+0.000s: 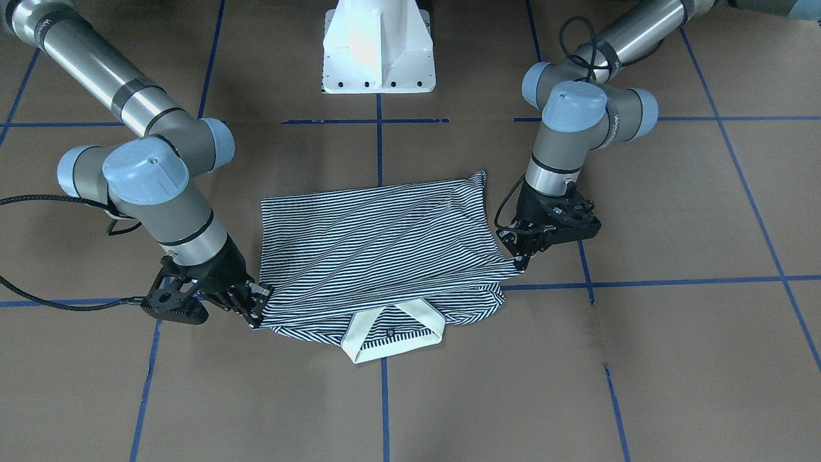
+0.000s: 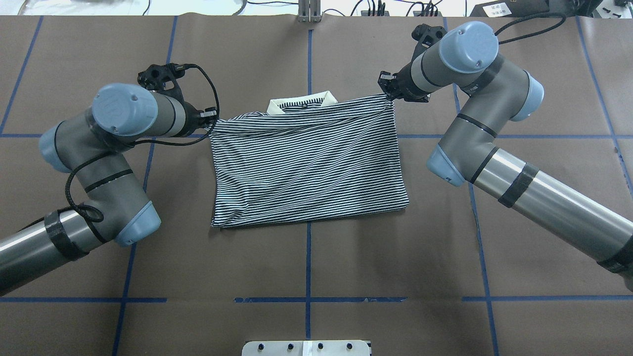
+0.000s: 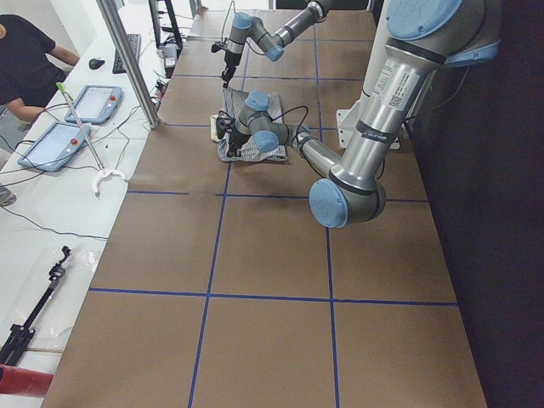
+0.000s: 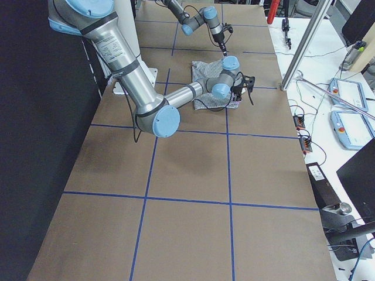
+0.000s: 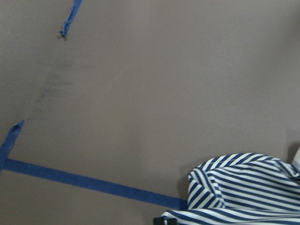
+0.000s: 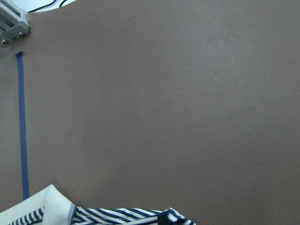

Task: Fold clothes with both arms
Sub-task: 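Lower the folded hem near the collar and open both grippers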

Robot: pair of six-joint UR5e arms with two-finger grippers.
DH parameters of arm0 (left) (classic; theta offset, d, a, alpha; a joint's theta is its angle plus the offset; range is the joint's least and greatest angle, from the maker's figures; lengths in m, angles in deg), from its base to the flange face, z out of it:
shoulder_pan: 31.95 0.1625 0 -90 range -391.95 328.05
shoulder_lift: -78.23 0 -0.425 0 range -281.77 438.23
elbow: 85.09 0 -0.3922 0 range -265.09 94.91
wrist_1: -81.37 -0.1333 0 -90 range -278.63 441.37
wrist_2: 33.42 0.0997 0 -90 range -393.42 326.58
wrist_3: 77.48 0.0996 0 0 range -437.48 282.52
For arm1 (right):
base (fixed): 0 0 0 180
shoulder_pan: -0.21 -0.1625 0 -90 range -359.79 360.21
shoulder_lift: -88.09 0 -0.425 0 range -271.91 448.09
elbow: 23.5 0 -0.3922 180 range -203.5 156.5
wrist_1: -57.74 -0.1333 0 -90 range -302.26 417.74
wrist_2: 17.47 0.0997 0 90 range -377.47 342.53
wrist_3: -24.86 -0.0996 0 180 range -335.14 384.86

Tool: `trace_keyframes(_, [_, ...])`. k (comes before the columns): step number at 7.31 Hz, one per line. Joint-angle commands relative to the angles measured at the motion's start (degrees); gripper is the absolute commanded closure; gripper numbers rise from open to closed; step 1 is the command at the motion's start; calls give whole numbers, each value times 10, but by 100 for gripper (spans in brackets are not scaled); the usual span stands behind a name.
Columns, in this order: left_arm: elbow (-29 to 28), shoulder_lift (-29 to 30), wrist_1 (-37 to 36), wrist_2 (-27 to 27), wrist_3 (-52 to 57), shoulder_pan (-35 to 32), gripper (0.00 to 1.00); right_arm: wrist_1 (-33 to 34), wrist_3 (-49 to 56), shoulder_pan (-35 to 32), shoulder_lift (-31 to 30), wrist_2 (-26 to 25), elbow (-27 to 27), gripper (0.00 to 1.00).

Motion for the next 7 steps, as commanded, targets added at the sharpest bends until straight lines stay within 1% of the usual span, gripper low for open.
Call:
trace_keyframes(1, [-37, 24, 4, 0, 9, -24, 100, -1, 0, 3, 2, 0, -2, 100])
trace_keyframes(4, [-55, 26, 5, 0, 9, -20, 100, -2, 0, 2, 3, 0, -2, 100])
trace_keyframes(7, [-51, 30, 6, 0, 9, -18, 100, -2, 1, -1, 19, -2, -16, 100])
